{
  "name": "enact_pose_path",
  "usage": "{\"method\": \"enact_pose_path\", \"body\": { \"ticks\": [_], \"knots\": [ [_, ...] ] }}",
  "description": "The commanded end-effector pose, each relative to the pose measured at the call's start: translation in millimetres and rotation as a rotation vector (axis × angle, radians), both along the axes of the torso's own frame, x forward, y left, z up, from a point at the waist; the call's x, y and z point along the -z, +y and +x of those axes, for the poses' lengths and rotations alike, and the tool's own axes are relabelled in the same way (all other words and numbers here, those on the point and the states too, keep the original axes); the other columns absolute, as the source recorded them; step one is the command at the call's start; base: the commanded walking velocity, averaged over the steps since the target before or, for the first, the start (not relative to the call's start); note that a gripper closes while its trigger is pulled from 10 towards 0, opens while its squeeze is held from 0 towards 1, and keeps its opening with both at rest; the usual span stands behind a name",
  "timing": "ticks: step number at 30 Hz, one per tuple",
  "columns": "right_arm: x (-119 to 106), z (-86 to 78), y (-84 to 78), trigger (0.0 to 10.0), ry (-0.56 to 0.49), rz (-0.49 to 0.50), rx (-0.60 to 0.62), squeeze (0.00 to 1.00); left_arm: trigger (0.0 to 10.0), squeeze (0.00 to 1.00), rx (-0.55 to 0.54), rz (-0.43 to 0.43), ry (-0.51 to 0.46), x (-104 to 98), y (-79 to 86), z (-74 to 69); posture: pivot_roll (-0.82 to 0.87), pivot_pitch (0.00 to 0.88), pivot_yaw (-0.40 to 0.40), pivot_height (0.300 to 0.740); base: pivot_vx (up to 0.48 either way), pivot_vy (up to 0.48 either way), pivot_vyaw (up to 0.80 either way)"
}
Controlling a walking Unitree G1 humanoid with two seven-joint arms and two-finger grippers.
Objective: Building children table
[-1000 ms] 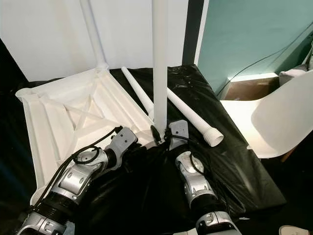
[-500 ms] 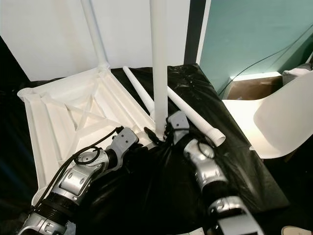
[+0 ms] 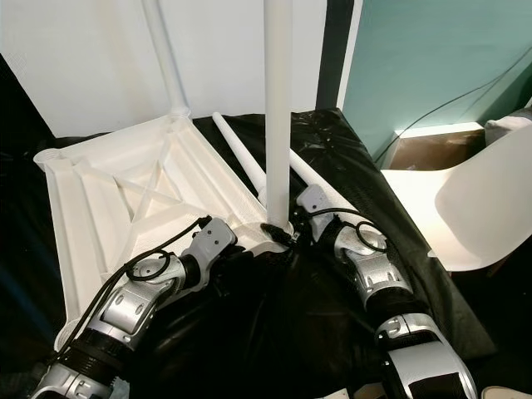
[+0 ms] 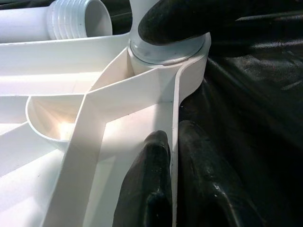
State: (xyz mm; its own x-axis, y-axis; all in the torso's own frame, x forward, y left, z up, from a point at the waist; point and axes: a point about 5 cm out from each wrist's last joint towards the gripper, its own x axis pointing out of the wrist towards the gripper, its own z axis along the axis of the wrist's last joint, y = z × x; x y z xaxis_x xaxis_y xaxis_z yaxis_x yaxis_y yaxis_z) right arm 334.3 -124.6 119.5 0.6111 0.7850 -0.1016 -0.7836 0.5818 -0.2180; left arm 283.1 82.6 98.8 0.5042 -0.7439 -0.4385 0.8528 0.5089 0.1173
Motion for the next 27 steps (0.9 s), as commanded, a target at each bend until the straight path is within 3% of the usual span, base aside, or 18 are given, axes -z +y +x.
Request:
{"method": "enact_pose_path", "body": {
  "ticks": [1, 4, 5, 6, 9, 11, 13, 15, 16, 17, 21, 22, 27],
  "knots": [
    [19.4, -13.7, 17.6, 0.0, 0.082, 0.018, -0.064, 0.00, 10.0, 0.00, -0.008, 0.073, 0.191, 40.0, 6.1, -18.4, 0.08, 0.000, 0.000, 0.740, 0.000, 0.000, 0.00],
    [27.9, -22.7, 26.4, 0.0, 0.094, 0.095, 0.017, 0.00, 10.0, 0.00, -0.009, 0.072, 0.192, 40.1, 6.1, -18.7, 0.08, 0.000, -0.001, 0.740, 0.000, 0.000, 0.00],
    [31.9, -27.4, 28.6, 0.0, 0.063, 0.152, 0.132, 0.00, 10.0, 0.00, -0.010, 0.071, 0.192, 40.0, 5.7, -18.6, 0.08, 0.000, -0.002, 0.740, 0.000, 0.000, 0.00],
    [31.9, -27.4, 28.6, 0.0, 0.063, 0.152, 0.132, 0.00, 10.0, 0.00, -0.010, 0.071, 0.192, 40.0, 5.7, -18.6, 0.08, 0.000, -0.002, 0.740, 0.000, 0.000, 0.00],
    [35.8, -29.2, 19.1, 0.0, -0.009, 0.233, 0.426, 0.00, 10.0, 0.00, -0.008, 0.069, 0.191, 39.5, 4.3, -18.2, 0.08, 0.000, 0.000, 0.740, 0.000, 0.000, 0.00],
    [35.8, -29.2, 19.1, 0.0, -0.009, 0.233, 0.426, 0.00, 10.0, 0.00, -0.008, 0.069, 0.191, 39.5, 4.3, -18.2, 0.08, 0.000, 0.000, 0.740, 0.000, 0.000, 0.00],
    [34.3, -24.2, 11.3, 0.0, -0.030, 0.245, 0.566, 0.00, 10.0, 0.00, -0.006, 0.070, 0.190, 39.1, 4.3, -17.8, 0.07, 0.000, 0.008, 0.740, 0.000, 0.000, 0.00],
    [33.4, -22.3, 9.8, 0.0, -0.031, 0.246, 0.599, 0.00, 10.0, 0.00, -0.005, 0.071, 0.190, 39.0, 4.4, -17.6, 0.07, 0.000, 0.008, 0.740, 0.000, 0.000, 0.00],
    [32.5, -22.0, 13.0, 7.2, -0.028, 0.240, 0.589, 0.00, 10.0, 0.00, 0.000, 0.072, 0.189, 38.8, 4.0, -17.3, 0.07, 0.000, 0.011, 0.740, 0.000, 0.000, 0.00],
    [31.7, -22.4, 16.9, 10.0, -0.028, 0.234, 0.569, 0.00, 10.0, 0.00, 0.003, 0.073, 0.188, 38.7, 3.5, -16.9, 0.06, 0.000, 0.012, 0.740, 0.000, 0.000, 0.00],
    [30.2, -23.5, 23.1, 10.0, -0.039, 0.213, 0.537, 0.00, 10.0, 0.00, 0.007, 0.070, 0.185, 38.0, 2.5, -16.0, 0.06, 0.000, 0.012, 0.740, 0.000, 0.000, 0.00],
    [28.8, -22.9, 22.1, 10.0, -0.044, 0.230, 0.545, 1.00, 10.0, 0.00, 0.006, 0.069, 0.184, 38.0, 2.1, -15.9, 0.06, 0.000, 0.006, 0.740, 0.000, 0.000, 0.00],
    [22.1, -22.1, 24.6, 10.0, -0.075, 0.247, 0.504, 1.00, 10.0, 0.00, 0.005, 0.067, 0.184, 39.1, 1.6, -16.8, 0.06, 0.000, 0.002, 0.740, 0.000, 0.000, 0.00]
  ]
}}
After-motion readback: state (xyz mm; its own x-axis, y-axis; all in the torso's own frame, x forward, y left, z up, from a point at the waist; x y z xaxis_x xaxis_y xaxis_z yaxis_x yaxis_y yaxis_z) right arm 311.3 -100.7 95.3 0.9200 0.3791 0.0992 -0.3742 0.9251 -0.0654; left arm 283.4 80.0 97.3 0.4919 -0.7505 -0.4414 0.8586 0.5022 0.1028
